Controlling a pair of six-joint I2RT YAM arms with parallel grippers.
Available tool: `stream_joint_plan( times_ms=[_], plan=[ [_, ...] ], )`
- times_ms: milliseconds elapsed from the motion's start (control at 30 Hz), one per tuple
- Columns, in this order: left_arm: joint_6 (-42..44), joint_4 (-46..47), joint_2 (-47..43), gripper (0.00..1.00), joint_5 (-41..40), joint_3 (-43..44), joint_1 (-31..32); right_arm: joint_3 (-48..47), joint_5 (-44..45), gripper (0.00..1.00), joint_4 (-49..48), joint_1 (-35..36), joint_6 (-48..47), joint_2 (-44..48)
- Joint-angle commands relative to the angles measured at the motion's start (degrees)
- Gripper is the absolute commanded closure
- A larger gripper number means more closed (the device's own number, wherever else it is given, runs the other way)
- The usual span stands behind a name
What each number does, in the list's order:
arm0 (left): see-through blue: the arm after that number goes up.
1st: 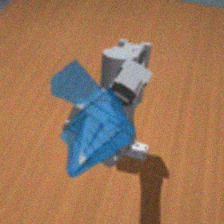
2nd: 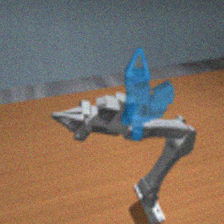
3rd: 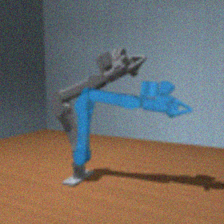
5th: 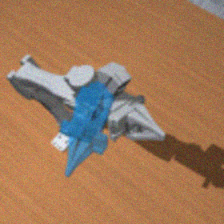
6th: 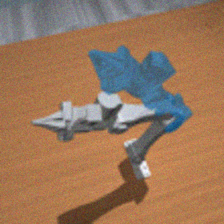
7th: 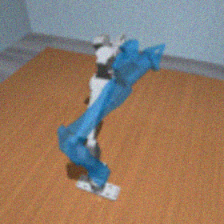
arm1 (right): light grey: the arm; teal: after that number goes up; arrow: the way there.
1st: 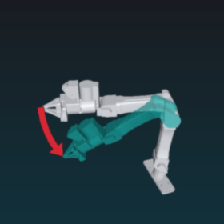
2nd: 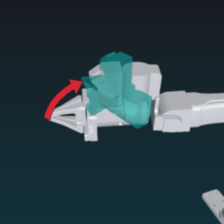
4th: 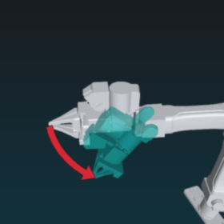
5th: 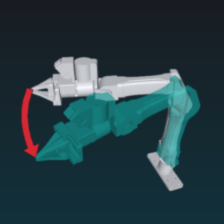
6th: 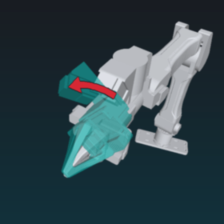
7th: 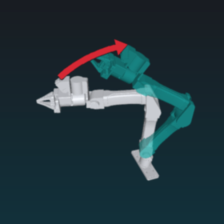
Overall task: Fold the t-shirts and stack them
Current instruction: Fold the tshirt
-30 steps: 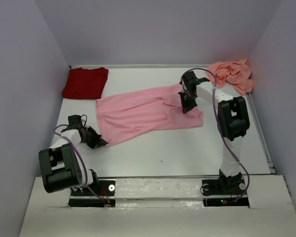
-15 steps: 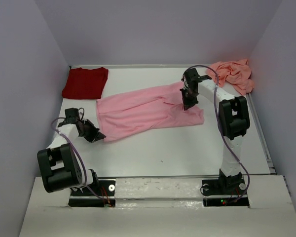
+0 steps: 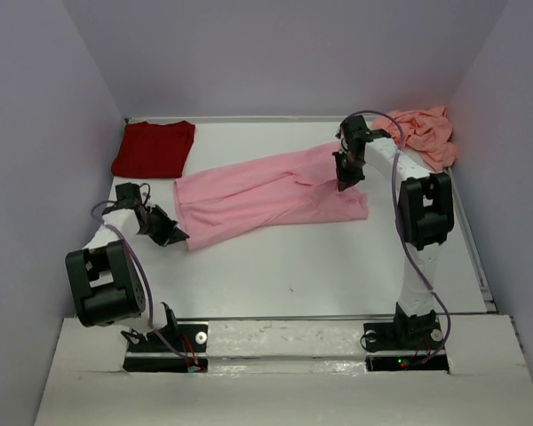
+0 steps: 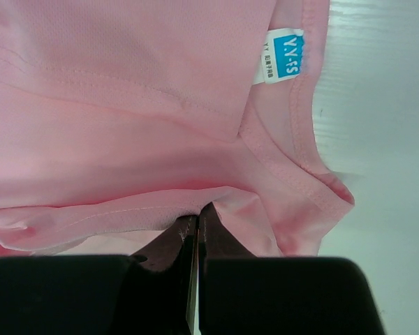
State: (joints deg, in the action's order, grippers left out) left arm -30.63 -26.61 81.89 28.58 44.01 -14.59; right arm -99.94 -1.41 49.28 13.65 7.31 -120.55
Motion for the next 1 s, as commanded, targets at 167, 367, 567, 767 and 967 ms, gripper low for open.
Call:
stream_joint_plan(
  times_ms=[167,367,567,767,967],
  plan=[
    [1.1,-1.7,3.1,1.0,2.4,7.6,-0.2,-5.9,1.1,1.0,1.5,-2.4,-0.4,2.0],
    [1.4,-2.7,5.2,1.0,2.5,11.5,-0.2,-7.7,1.1,1.0,2.1,-2.9,-0.5,1.9],
    [2.2,-3.2,7.2,1.0,2.5,14.1,-0.3,-11.1,1.1,1.0,2.3,-3.4,-0.8,0.8],
    [2.8,-3.4,9.7,1.0,2.8,16.5,-0.3,-15.2,1.1,1.0,2.9,-3.5,-1.2,-1.6],
    [3.6,-4.1,13.0,1.0,2.9,20.3,-0.4,-20.7,0.2,1.0,4.1,-3.5,-1.5,-4.5]
  ],
)
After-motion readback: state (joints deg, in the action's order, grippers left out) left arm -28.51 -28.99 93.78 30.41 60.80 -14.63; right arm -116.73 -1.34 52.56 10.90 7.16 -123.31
